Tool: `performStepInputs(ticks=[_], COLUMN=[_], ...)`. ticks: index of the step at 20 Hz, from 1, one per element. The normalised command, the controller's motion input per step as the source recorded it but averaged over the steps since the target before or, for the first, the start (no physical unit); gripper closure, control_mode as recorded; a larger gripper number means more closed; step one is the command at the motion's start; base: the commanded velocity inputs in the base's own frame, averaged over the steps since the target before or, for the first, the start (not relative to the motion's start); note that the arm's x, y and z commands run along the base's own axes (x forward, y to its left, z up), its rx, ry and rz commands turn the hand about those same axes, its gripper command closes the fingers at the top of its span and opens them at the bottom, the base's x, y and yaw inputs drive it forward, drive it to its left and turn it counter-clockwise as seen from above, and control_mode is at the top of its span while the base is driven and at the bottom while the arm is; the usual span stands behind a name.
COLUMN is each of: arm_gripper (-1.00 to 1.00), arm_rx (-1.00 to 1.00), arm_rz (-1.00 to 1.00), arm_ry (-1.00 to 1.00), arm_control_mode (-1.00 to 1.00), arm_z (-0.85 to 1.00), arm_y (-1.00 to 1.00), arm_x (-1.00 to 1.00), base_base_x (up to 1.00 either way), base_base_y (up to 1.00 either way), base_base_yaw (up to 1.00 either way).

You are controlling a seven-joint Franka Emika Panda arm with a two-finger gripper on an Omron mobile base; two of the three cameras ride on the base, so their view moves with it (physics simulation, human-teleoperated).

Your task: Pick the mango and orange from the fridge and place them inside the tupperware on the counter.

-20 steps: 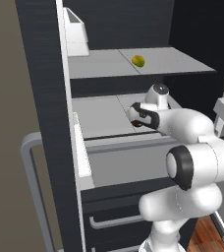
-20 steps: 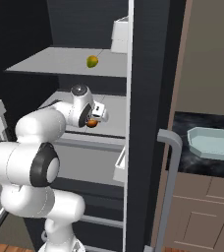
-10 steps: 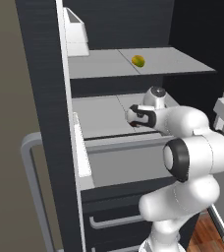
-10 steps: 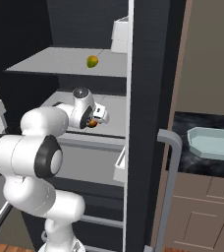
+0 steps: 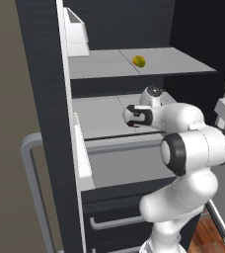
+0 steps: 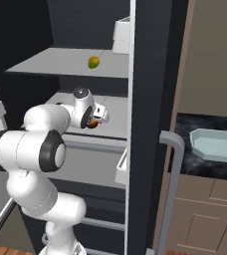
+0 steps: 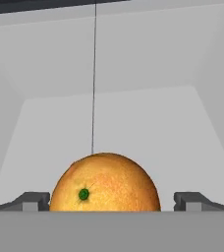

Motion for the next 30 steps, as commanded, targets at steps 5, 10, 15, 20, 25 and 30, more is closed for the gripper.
performStepInputs(ticks=[5, 10, 15, 20, 25, 30], arm_gripper=[-1.0, -1.0, -1.0, 1.0, 1.0, 1.0], arm_rx=[0.0, 0.0, 0.0, 0.0, -0.07, 0.16], arm_rz=[0.0, 0.0, 0.0, 0.0, 0.0, -0.02], arm_ry=[0.0, 0.0, 0.0, 0.05, 0.09, -0.16], arm_control_mode=[-1.0, -1.0, -1.0, -1.0, -1.0, -1.0], arm_z=[-0.17, -0.18, -0.19, -0.15, -0.14, 0.0], arm_y=[0.05, 0.03, 0.04, 0.04, 0.02, -0.27], arm_x=[0.0, 0.0, 0.0, 0.0, 0.0, -0.29], base_base_x=[0.0, 0.0, 0.0, 0.0, 0.0, 0.0], base_base_y=[0.0, 0.0, 0.0, 0.0, 0.0, 0.0], base_base_yaw=[0.0, 0.0, 0.0, 0.0, 0.0, 0.0])
